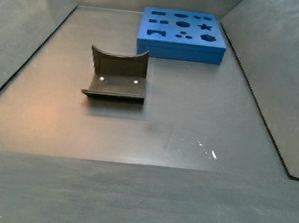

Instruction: Insert the arch object.

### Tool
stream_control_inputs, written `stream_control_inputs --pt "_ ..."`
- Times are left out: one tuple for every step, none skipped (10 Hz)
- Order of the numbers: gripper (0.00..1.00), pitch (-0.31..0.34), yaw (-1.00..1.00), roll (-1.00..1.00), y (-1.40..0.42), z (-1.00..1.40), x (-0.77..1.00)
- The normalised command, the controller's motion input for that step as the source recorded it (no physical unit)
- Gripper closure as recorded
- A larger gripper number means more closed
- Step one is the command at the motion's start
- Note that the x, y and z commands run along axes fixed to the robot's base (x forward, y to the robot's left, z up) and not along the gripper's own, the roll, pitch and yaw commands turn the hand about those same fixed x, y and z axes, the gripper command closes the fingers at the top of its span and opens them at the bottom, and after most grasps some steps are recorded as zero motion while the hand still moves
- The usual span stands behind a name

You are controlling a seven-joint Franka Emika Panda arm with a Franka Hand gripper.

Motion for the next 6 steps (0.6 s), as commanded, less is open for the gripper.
stream_control_inputs --pt "1.0 -0.023 -0.69 -0.28 0.0 -0.31 0.26" --pt "1.0 0.0 -0.6 -0.35 0.09 -0.29 0.39" --pt "1.0 -0.05 -0.4 -0.4 0.26 -0.24 0.34" --pt "1.0 -0.049 -0.09 -0.47 0.54 -0.2 0.3" --pt "1.0 -0.064 0.0 -0.5 0.69 -0.15 0.28" --pt "1.0 -0.051 0.0 -0.5 0.7 -0.13 0.22"
